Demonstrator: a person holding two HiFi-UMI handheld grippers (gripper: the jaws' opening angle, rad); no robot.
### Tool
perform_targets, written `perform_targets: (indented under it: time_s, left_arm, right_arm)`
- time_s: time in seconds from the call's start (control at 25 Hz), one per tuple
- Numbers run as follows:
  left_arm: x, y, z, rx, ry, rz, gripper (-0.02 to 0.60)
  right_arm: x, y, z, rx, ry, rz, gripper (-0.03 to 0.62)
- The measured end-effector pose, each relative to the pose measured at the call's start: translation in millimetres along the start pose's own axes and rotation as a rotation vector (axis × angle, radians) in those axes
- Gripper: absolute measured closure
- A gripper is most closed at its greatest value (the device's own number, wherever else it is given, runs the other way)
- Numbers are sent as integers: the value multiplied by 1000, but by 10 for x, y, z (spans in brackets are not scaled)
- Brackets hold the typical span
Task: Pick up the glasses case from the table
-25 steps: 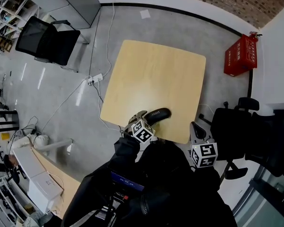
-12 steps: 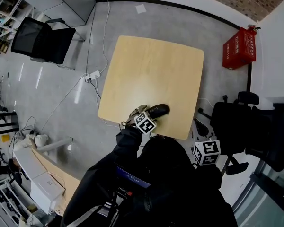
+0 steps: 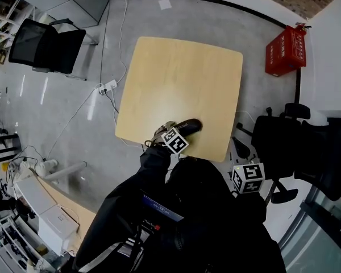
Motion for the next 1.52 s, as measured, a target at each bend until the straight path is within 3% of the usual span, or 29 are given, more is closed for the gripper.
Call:
perform_targets:
  time_s: [0.16, 0.2, 0.4, 0.64, 1.08, 1.52]
  left_arm:
    - [-45, 12, 33, 6, 19, -7, 183]
    - [-45, 16, 44, 11, 19, -14, 228]
    - [-7, 21, 52, 12, 13, -39, 233]
    - [152, 81, 8, 64, -54, -61, 235]
    - [1185, 147, -295, 334, -436, -102, 238]
    - [2391, 132, -425, 449, -801, -222, 238]
  right_arm:
    - [-1, -3, 2, 0, 2, 6, 591]
    - [0, 3, 6, -1, 2, 6, 591]
    - [22, 29, 10, -2, 0, 10, 591]
    - [38, 57, -66, 18, -31, 8, 591]
    - [101, 161, -424, 48, -165, -17, 591]
    - [300, 351, -939, 124, -332, -48, 591]
Point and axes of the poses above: the fingertips, and each gripper's own axes: x backward along the fingers, y to its left, z out of its underside, the point moved 6 cm from there along x, backward along the fingers, and after that the axes turned 14 degrees about x, right-handed, at the moved point
